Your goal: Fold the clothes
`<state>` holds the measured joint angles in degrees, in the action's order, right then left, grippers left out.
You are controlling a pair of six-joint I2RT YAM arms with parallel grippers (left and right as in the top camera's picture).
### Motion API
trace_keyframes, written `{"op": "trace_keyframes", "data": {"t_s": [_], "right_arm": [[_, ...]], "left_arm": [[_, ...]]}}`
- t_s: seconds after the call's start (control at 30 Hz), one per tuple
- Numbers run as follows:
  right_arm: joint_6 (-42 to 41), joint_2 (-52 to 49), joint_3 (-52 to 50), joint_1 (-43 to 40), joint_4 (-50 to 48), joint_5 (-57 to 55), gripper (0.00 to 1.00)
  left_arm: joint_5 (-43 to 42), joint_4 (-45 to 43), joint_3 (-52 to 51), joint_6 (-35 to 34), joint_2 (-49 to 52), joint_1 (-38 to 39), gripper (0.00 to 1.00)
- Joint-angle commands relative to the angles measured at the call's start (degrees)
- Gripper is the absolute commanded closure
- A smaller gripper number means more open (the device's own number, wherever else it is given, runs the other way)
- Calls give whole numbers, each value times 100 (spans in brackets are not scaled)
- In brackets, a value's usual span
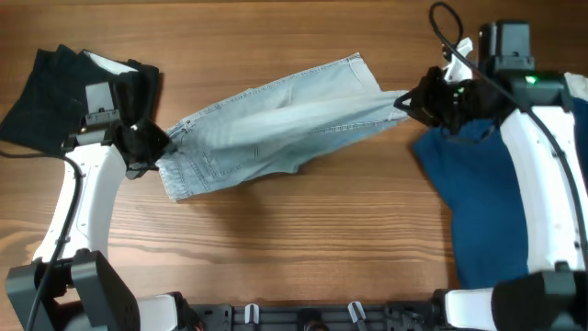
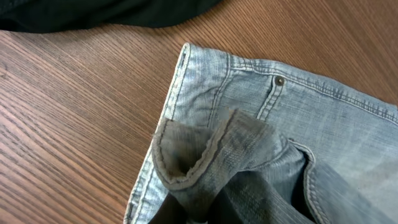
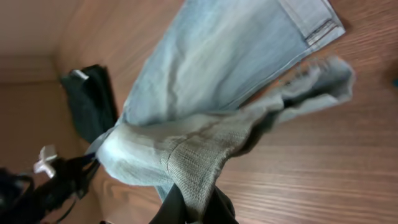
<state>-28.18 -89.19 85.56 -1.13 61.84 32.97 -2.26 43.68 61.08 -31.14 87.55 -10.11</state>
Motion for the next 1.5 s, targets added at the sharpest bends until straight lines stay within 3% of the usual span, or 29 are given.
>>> {"op": "trace_keyframes", "data": {"t_s": [0.0, 0.2, 0.47, 0.5, 0.57, 0.6, 0.67, 0.73, 0.83, 0.87, 1.0, 1.07, 1.13, 1.23, 1.3, 1.33, 1.37, 1.47], "right_arm": [[-28, -13, 26, -59, -44, -409, 95], [-59, -839, -173, -52, -831, -389, 96], [-997, -2492, -170, 595, -2210, -72, 96], [-986, -2555, -170, 625, -2476, -72, 90], [-678, -2629, -170, 636, -3670, -76, 40], [-566, -2629, -168, 603, -4511, -37, 29], [-573, -2621, -164, 525, -4728, 170, 29], [-535, -2623, -164, 450, -4374, 120, 33], [44, -2636, -170, 452, -3512, -348, 43], [240, -2671, -170, 509, -3195, -671, 50], [278, -2953, -170, 673, -2931, -1078, 52], [201, -3222, -170, 752, -3488, -675, 81], [-96, -3517, -170, 833, -4645, -31, 96], [-1075, -3705, -166, 704, -7178, 1047, 96], [-1233, -3532, -162, 522, -7637, 1427, 96], [-1093, -3414, -162, 407, -7346, 1425, 91], [-868, -3327, -162, 304, -6918, 1394, 79], [79, -3244, -162, 116, -5075, 1027, 76]], "left_arm": [[343, 4, 76, 92, -22, -28, 96], [343, 0, 76, 90, -22, -26, 96], [341, -205, 76, 87, -22, -22, 96], [341, -216, 76, 85, -22, -22, 96], [341, -256, 76, 87, -22, -22, 91], [328, -289, 76, 85, -22, -22, 84], [319, -304, 76, 87, -22, -22, 74], [321, -269, 76, 90, -22, -22, 68], [376, -116, 76, 221, -22, -22, 50], [476, -42, 76, 267, -22, -22, 48], [538, 164, 76, 289, -22, -22, 48], [535, 249, 76, 345, -22, -22, 52], [538, 313, 76, 393, -22, -22, 53], [535, 472, 76, 396, -22, -22, 52], [538, 702, 76, 428, -22, -22, 48], [535, 831, 76, 535, -22, -22, 46], [538, 925, 76, 555, -22, -22, 42], [538, 973, 74, 680, -20, -22, 37]]}}
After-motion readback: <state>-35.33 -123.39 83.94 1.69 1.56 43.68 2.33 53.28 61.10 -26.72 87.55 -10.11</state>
